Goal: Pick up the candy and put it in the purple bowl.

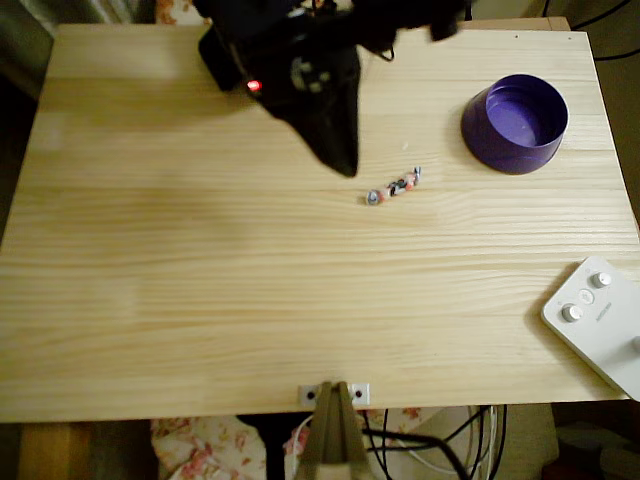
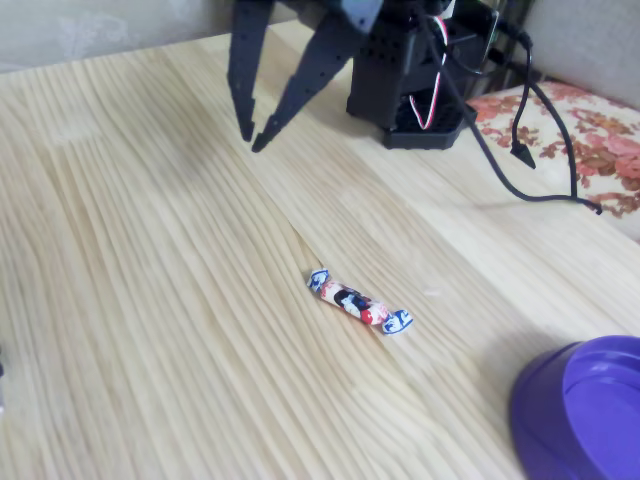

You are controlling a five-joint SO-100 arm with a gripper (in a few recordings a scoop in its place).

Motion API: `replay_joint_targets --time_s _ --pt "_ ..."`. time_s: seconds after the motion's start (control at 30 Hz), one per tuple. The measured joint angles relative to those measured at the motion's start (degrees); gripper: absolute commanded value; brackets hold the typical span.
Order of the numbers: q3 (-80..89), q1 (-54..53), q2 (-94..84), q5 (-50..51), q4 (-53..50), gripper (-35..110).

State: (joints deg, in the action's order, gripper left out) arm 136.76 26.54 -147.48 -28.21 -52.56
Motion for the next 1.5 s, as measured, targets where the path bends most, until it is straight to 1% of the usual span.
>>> replay_joint_targets --time_s 0.1,0.2,0.37,0.6,0.7,0.87,1.13,1.3,1.5 --pt "-3.5 -1.1 3.4 0.4 1.0 0" --pt "-6.3 -3.0 10.6 -1.9 2.4 0" --pt "-6.7 1.8 18.9 -8.8 2.8 0" --pt "-11.5 5.1 29.4 -21.4 2.5 3" --pt "-14.4 5.5 32.1 -26.0 0.6 5" --pt "-19.4 10.2 34.3 -32.8 -4.2 7" --pt "-25.3 14.2 38.1 -41.1 -13.2 17" --pt "-27.4 14.2 42.7 -44.2 -14.9 17" --pt "-27.9 16.0 47.4 -45.0 -15.3 17"
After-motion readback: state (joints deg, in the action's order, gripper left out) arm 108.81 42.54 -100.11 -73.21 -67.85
